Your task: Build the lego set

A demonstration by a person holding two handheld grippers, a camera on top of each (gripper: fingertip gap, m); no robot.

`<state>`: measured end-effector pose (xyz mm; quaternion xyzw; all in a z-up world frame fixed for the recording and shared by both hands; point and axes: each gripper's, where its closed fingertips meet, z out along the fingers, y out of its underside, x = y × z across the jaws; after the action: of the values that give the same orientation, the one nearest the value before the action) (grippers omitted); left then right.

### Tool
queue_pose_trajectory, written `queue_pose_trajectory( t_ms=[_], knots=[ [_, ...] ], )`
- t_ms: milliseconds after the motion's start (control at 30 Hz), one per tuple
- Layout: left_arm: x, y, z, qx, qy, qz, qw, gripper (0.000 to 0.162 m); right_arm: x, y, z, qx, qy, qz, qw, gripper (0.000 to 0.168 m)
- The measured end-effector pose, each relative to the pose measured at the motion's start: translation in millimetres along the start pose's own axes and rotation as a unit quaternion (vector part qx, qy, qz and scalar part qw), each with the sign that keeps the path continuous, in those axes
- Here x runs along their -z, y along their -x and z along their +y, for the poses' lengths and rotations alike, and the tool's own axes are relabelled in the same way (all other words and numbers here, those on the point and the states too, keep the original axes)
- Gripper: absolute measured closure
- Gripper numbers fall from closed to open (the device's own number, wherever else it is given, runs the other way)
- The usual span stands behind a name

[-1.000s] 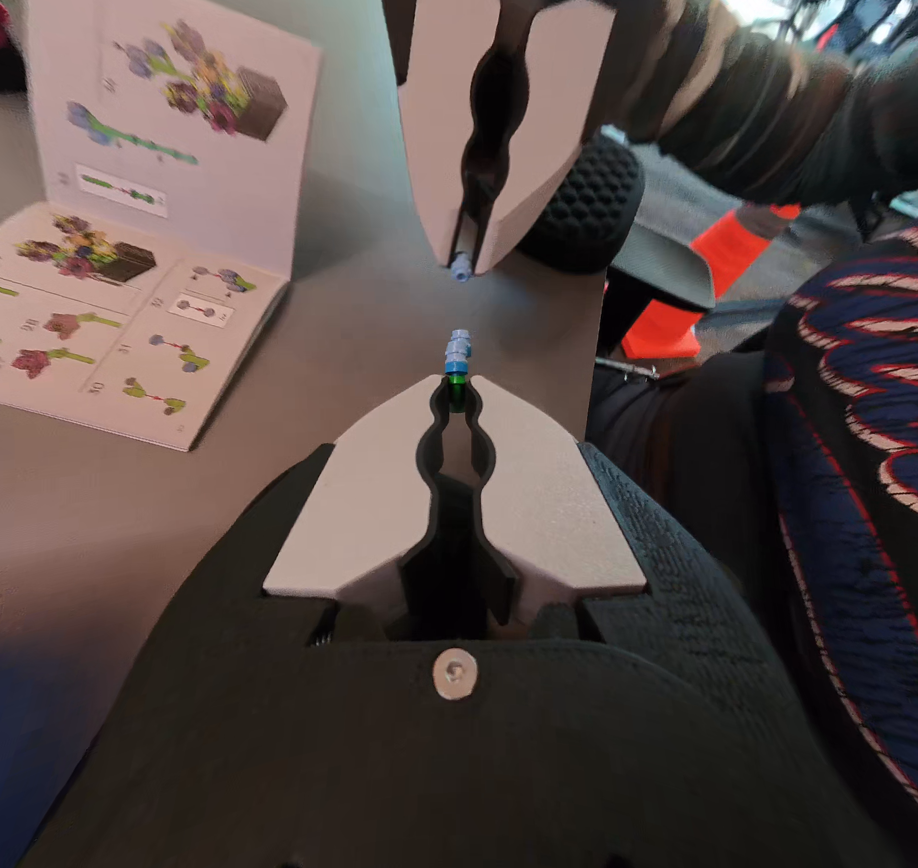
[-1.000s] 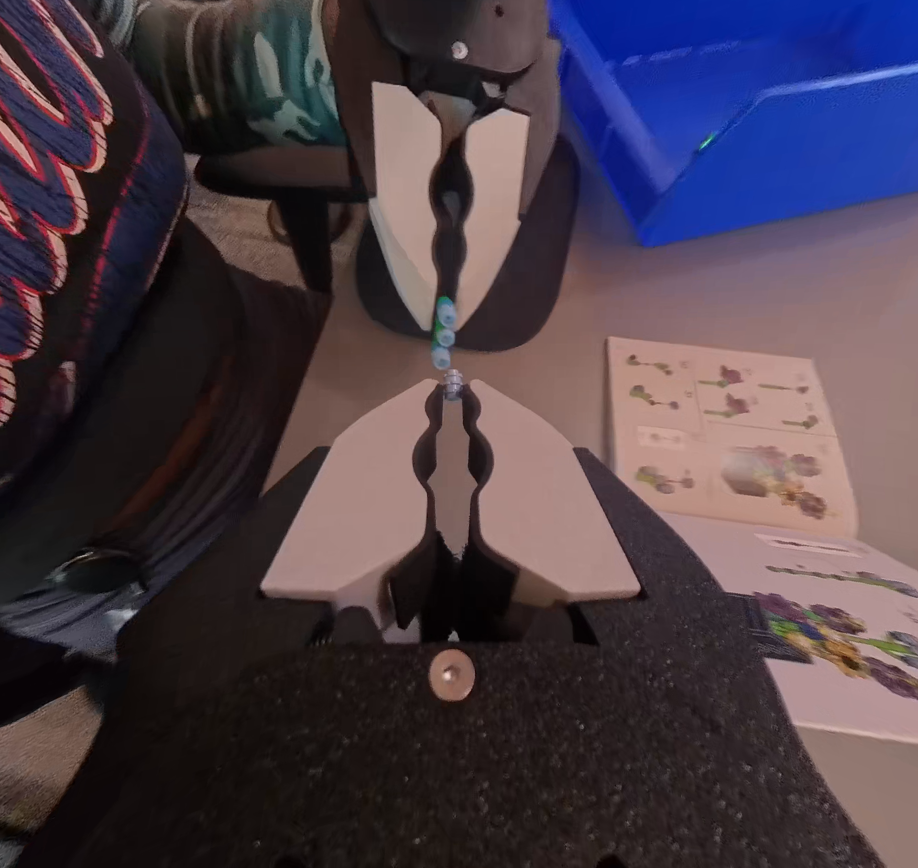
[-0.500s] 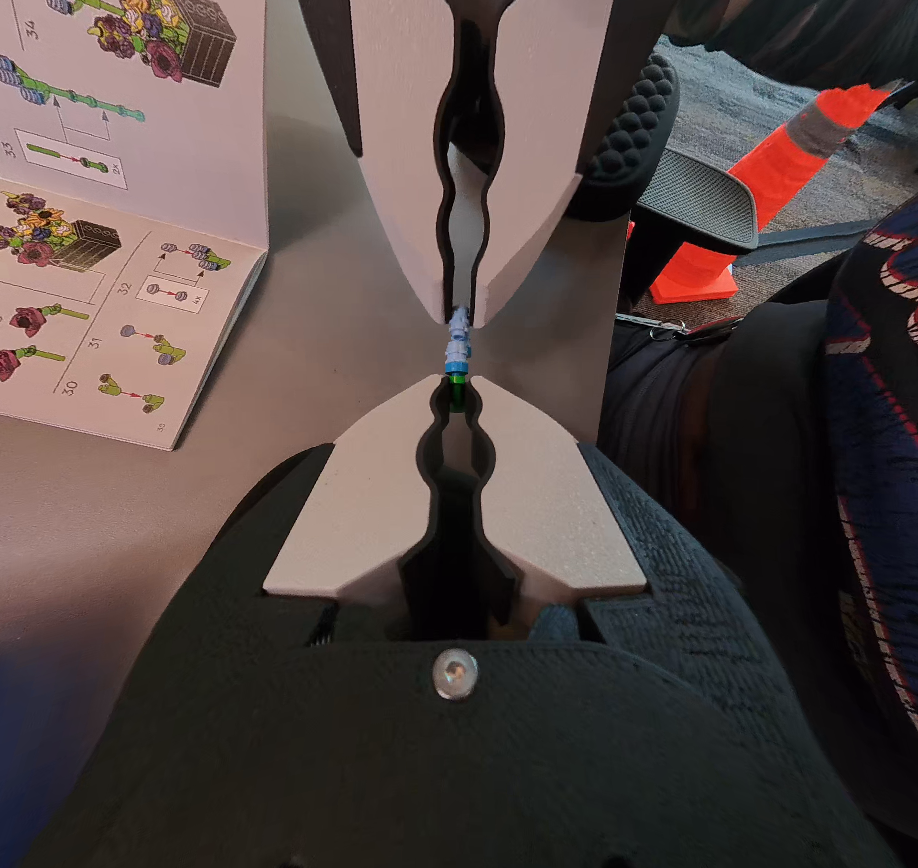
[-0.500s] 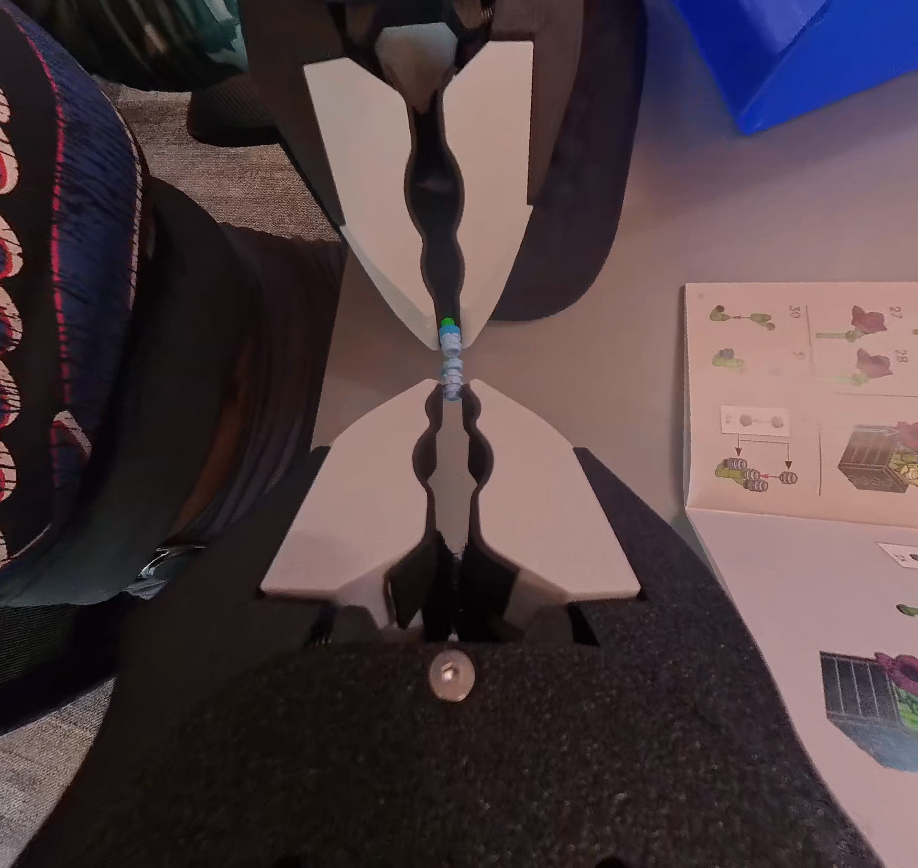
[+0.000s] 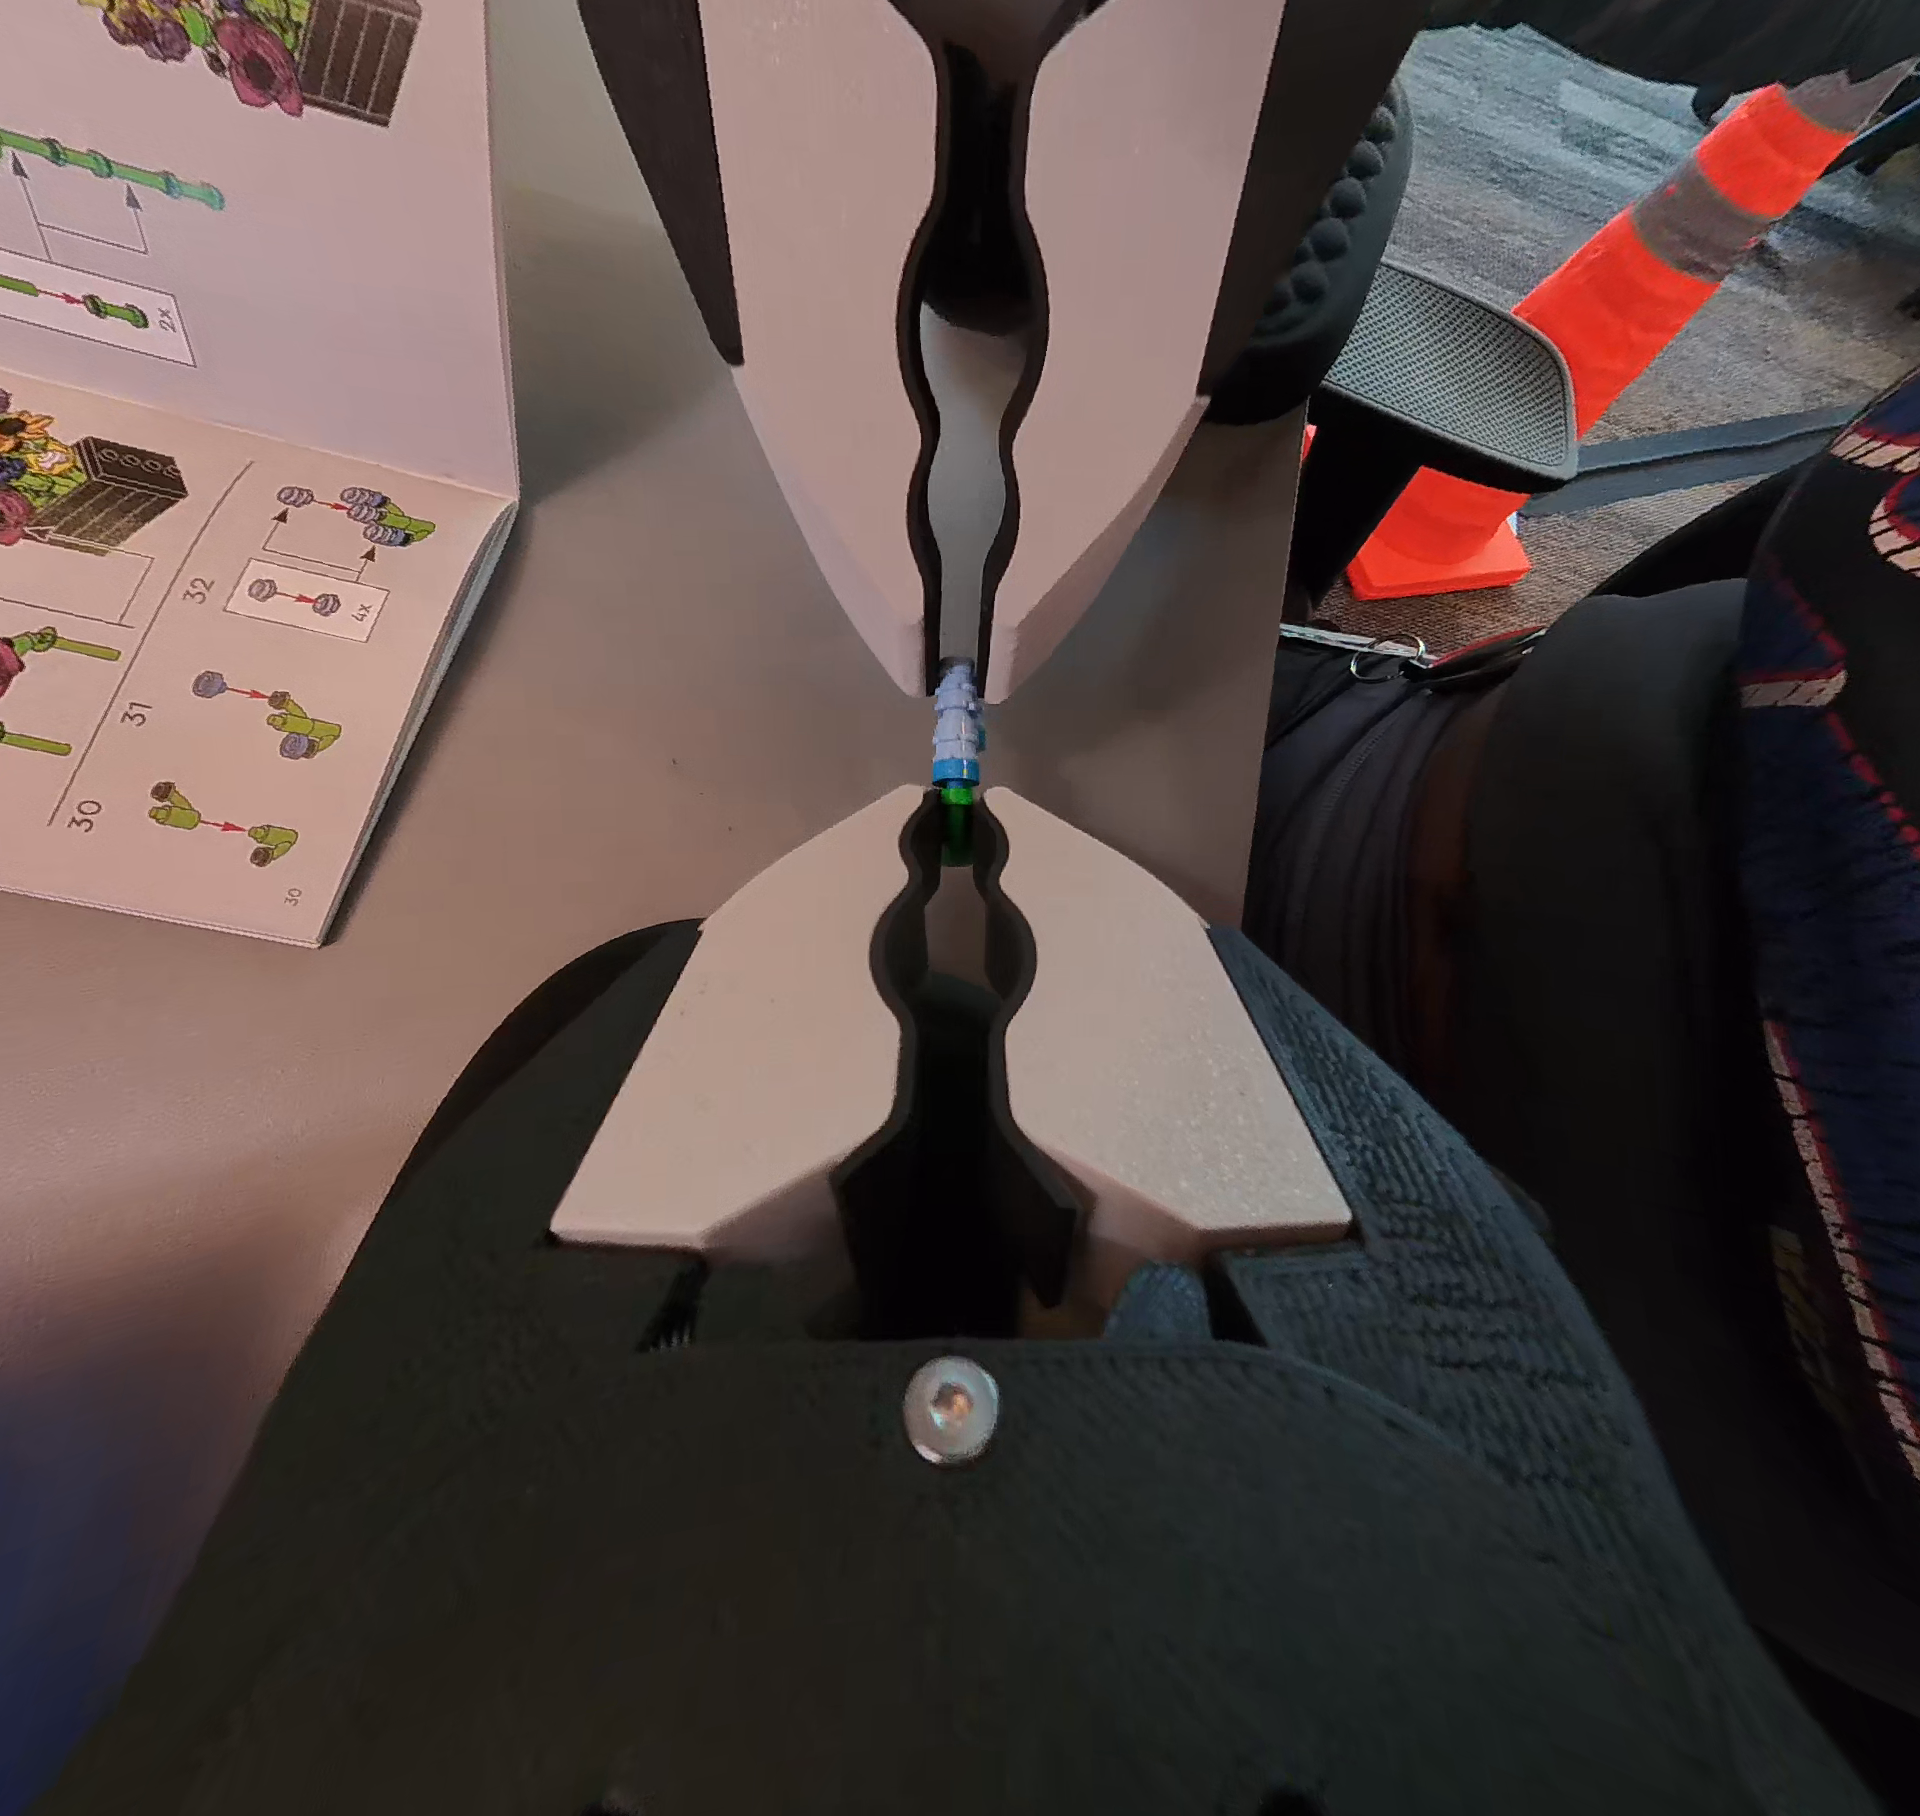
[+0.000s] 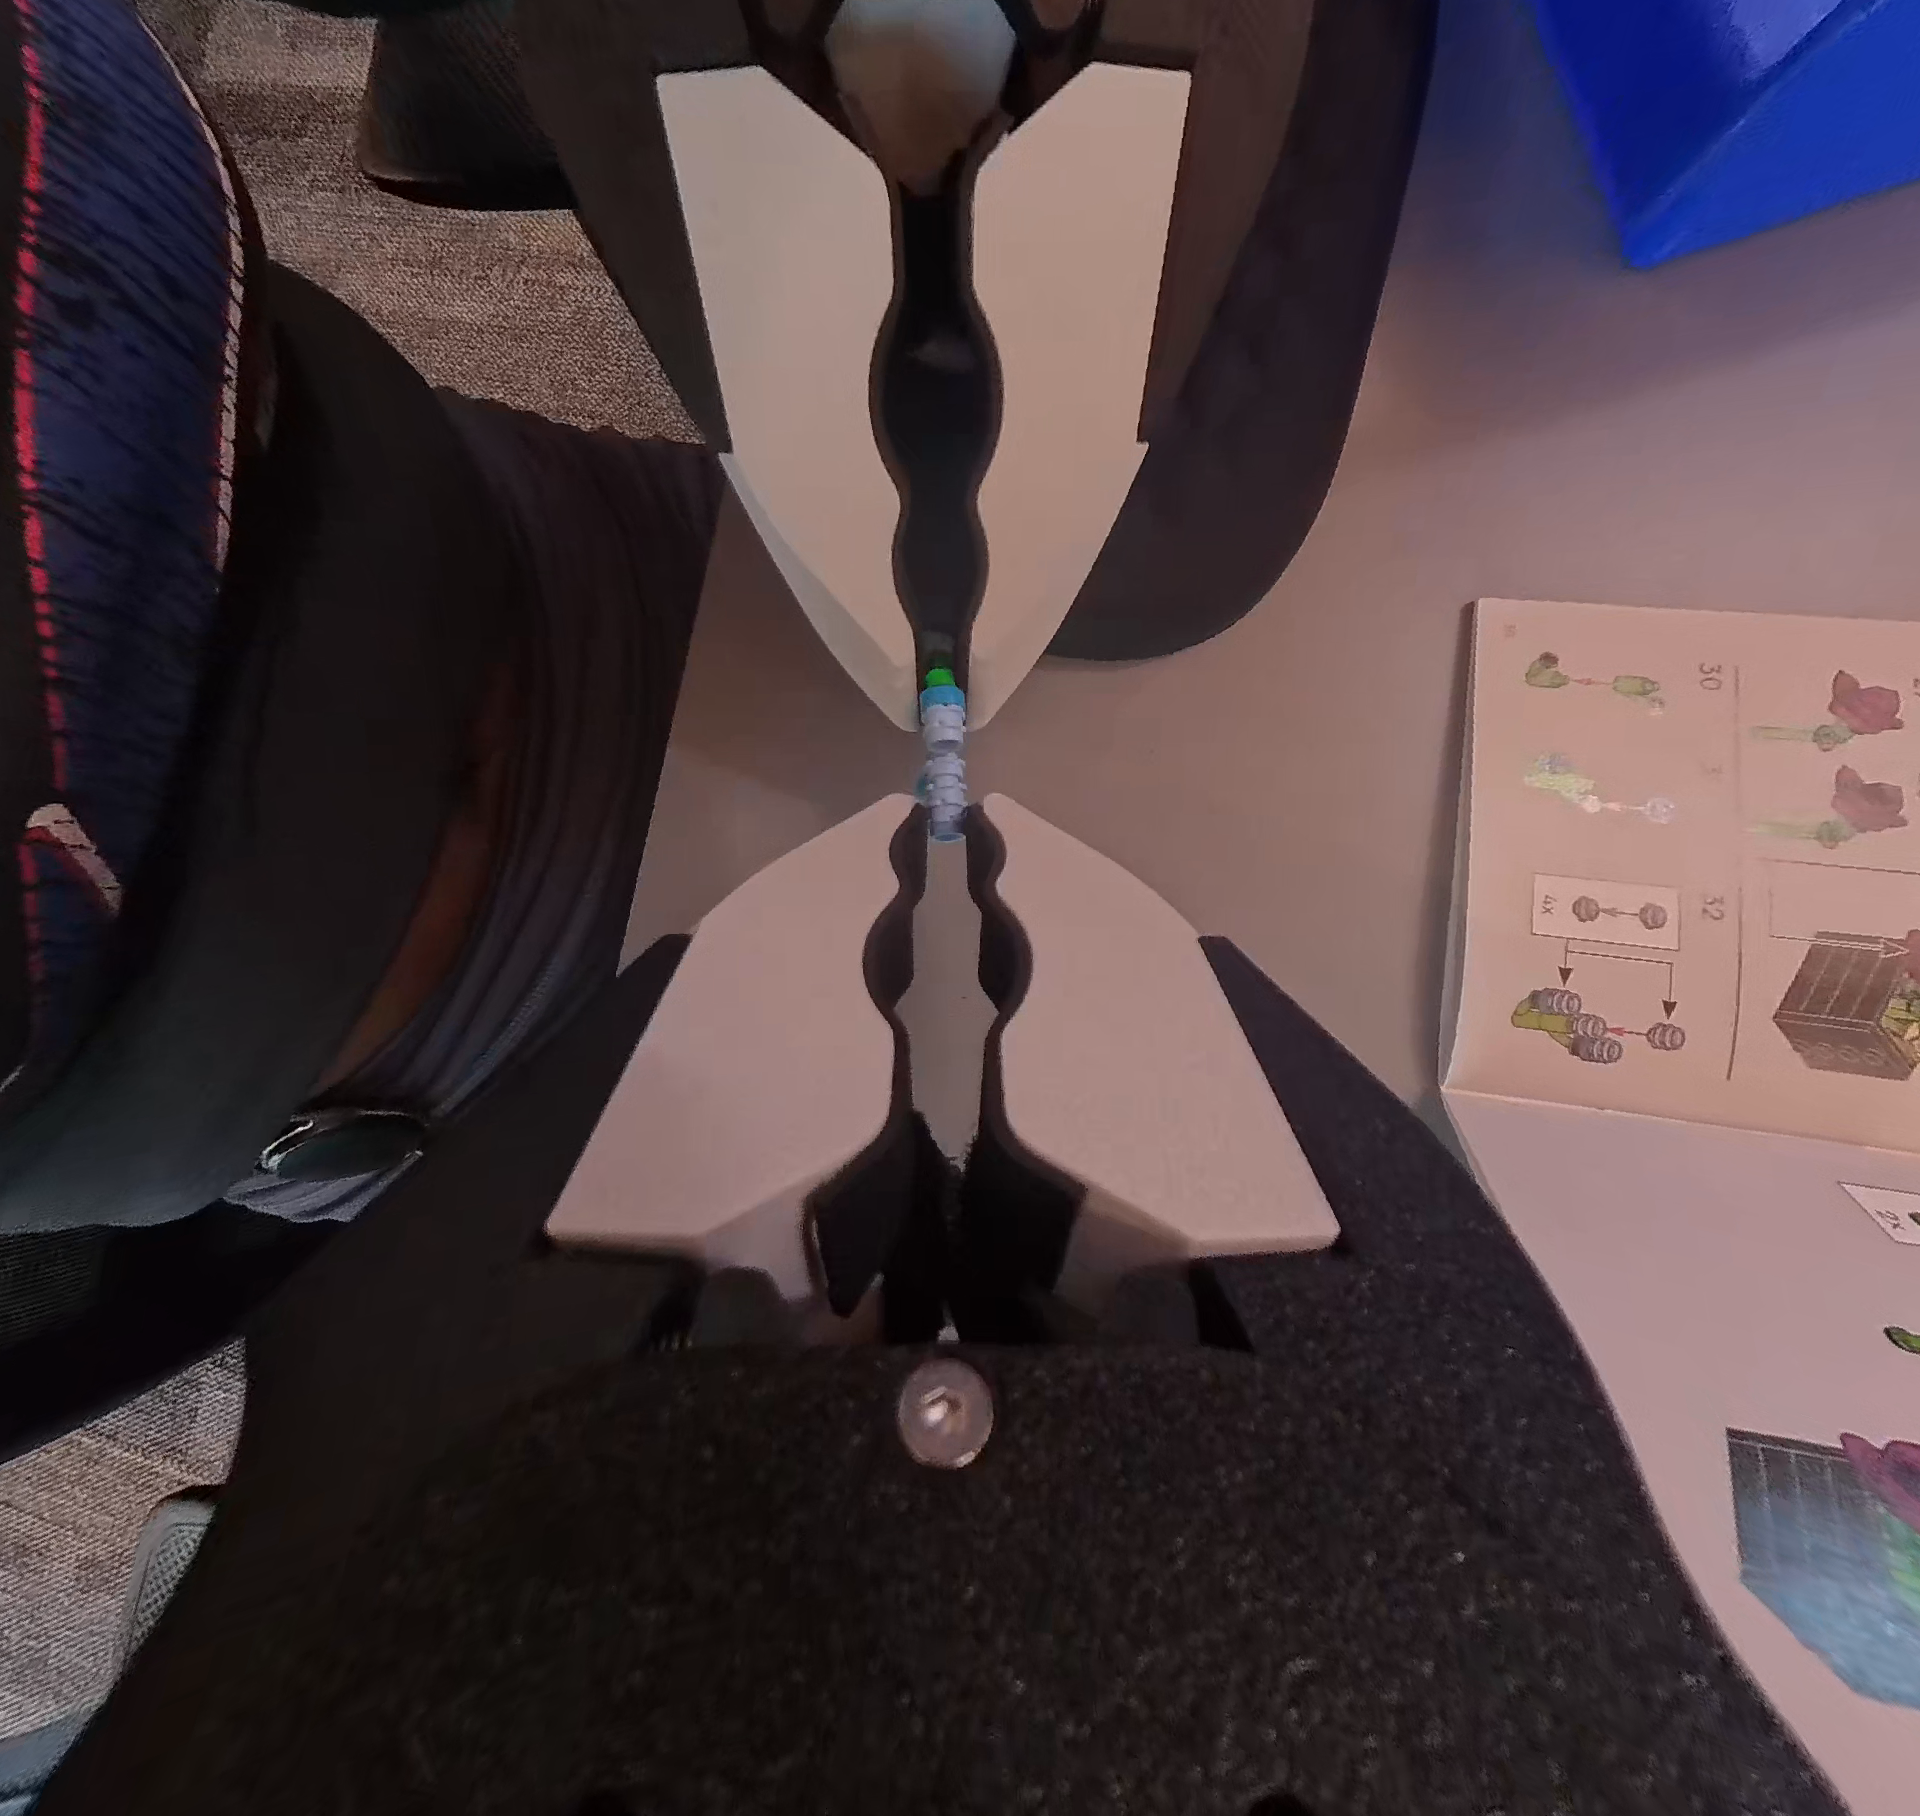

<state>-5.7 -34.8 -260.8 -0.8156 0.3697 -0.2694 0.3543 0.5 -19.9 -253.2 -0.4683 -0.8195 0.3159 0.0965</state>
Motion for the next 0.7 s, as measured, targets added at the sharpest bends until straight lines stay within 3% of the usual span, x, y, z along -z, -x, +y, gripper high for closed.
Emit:
queue_pose_trajectory(
  t_ms=[300,700],
  knots=[
    [-5.1,1.7,7.1,0.018,0.031,0.009,0.999,0.157,-7.4,-2.0,4.0,-0.015,0.003,0.005,1.0,0.161],
    [-0.9,2.1,3.0,0.021,0.011,0.01,1.0,0.156,-1.6,-3.1,-4.9,-0.012,-0.015,0.009,1.0,0.161]
  ],
)
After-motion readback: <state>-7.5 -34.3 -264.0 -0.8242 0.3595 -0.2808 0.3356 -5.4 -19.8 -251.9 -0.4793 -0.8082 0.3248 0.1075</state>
